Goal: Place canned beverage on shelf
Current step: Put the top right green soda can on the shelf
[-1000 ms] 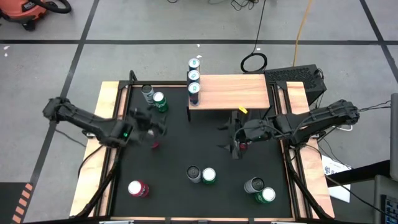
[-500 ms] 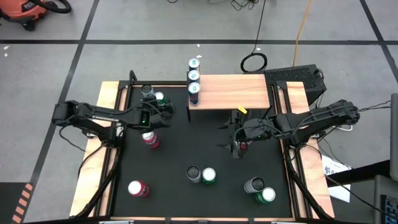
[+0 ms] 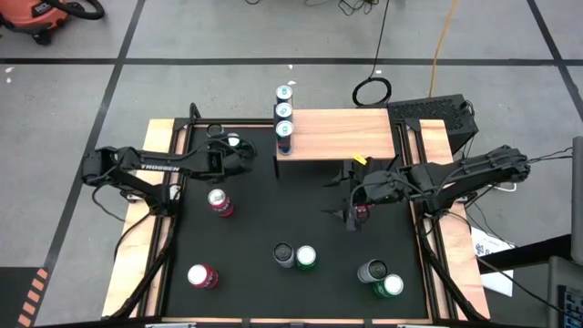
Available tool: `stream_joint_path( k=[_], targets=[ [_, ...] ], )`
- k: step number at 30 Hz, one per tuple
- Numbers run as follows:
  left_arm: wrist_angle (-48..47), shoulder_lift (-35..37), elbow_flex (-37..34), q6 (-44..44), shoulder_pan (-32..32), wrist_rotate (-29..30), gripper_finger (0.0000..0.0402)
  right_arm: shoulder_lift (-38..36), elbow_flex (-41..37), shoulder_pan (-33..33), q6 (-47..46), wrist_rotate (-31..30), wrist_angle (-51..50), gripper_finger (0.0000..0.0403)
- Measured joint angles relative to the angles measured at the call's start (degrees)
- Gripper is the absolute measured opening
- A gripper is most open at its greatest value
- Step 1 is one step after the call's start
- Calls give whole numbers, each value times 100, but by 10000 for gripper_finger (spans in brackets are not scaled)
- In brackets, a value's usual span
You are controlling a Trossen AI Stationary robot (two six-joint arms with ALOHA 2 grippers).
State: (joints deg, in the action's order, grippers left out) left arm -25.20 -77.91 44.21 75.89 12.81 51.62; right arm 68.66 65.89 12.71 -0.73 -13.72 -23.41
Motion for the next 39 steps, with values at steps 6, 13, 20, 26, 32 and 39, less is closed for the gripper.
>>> stream_joint_path(
  k=[6, 13, 20, 26, 32, 39],
  targets=[
    [-300, 94, 32, -159, -108, -177, 356, -2, 0, -3, 16, 22, -196, 317],
    [-859, 81, 420, -177, -351, -314, 356, -2, 0, -40, 65, 22, -278, 317],
    [-1619, 63, 490, 130, -527, -308, 356, -2, 0, -39, 100, 24, -331, 317],
    [-1718, -9, 490, 693, -651, 175, 356, -2, 0, -39, 99, 23, -271, 317],
    [-1526, -497, 492, 788, -488, 252, 356, -2, 0, -39, 141, 24, -127, 317],
    [-1410, -765, 490, 939, -260, 253, 356, -2, 0, -39, 151, 24, -175, 317]
  ],
)
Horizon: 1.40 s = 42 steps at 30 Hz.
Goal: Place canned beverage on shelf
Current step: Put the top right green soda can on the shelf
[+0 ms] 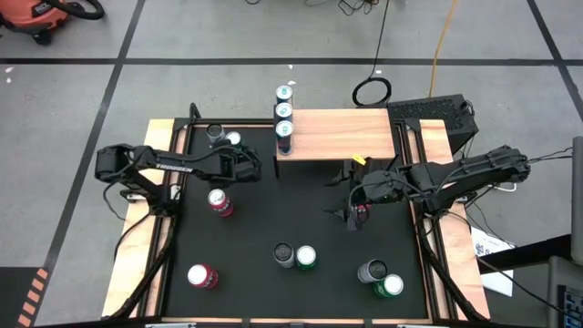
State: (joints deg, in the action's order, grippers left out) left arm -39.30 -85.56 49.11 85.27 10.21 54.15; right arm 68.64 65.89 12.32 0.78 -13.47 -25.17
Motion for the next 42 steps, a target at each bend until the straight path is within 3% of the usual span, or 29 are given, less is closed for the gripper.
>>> stream_joint_path(
  k=[17, 31, 42],
  targets=[
    [853, -336, 1, -457, 575, -160, 356, 0, 0, -14, 139, 2, 2, 317],
    [845, -697, 1, -482, 702, -282, 354, 0, 0, -37, 140, 2, -137, 317],
    [901, -697, 1, -527, 702, -216, 253, 0, 0, -37, 139, 2, -142, 317]
  ],
)
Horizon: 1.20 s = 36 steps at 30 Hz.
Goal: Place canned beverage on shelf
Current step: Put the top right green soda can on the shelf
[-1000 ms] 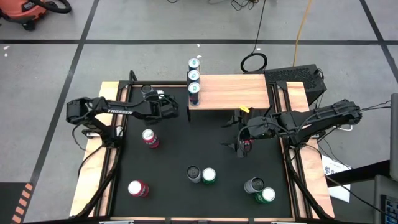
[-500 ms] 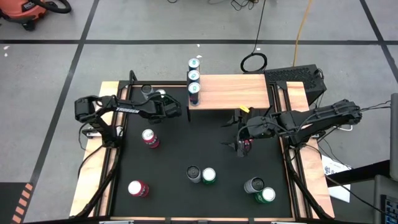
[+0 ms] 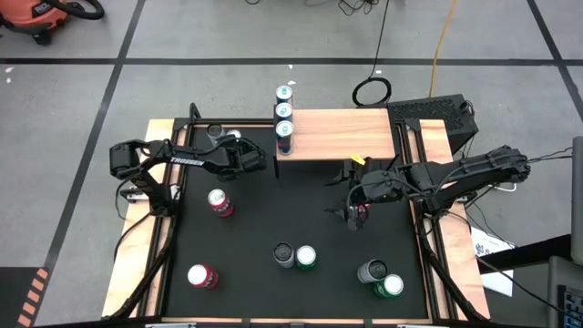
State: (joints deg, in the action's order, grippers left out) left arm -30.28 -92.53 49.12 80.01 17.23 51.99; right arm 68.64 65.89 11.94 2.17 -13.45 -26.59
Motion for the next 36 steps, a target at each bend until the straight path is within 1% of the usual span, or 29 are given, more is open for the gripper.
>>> stream_joint_path(
  k=[3, 6, 10, 14, 19, 24, 31, 36],
  targets=[
    [-2, 0, 0, -216, -71, -36, 251, 0, 0, 0, -13, 0, -7, 317],
    [-169, 69, 0, -415, -274, -119, 256, 0, 0, 0, -54, -2, -15, 317],
    [-766, 258, 0, -380, -792, -168, 257, 0, 0, 0, -178, 0, -80, 317],
    [-1116, 383, 0, 63, -1465, -158, 258, 0, 0, 0, -286, -2, -69, 317],
    [-921, 337, 0, 482, -2183, -126, 258, 2, 0, 0, -299, -2, 140, 317],
    [-532, 312, 0, 520, -2699, -29, 258, 2, 0, 0, -325, -2, 229, 317],
    [-306, 173, 0, 511, -3044, -40, 258, 2, 0, 13, -369, -2, 214, 317],
    [-307, 74, 0, -4, -3036, -39, 258, 4, 0, 13, -367, -2, 255, 317]
  ],
)
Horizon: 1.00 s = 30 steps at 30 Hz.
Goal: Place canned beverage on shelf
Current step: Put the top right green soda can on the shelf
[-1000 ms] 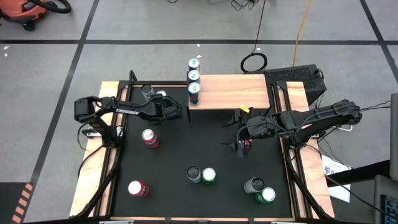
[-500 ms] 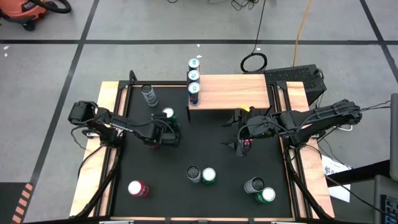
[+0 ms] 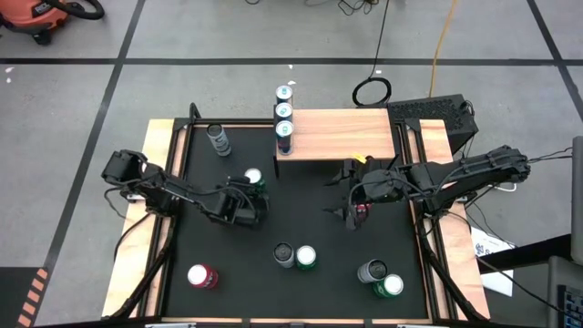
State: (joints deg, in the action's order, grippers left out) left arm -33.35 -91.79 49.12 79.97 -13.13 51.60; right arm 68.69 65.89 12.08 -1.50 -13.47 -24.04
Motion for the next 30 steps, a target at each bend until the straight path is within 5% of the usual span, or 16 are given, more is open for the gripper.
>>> stream_joint_path(
  k=[10, 20, 24, 30],
  targets=[
    [-61, 95, 0, -821, 107, -62, 273, 0, 0, 2, -65, 0, -61, 317],
    [-86, 450, 0, -1843, 105, -452, 391, 2, 0, 2, -83, 2, -106, 317],
    [-256, 611, 0, -2011, 106, -463, 390, 2, 0, 2, -84, 2, -110, 317],
    [-605, 1265, 2, -3614, 116, -561, 384, 2, 0, 4, -116, 7, -196, 317]
  ],
)
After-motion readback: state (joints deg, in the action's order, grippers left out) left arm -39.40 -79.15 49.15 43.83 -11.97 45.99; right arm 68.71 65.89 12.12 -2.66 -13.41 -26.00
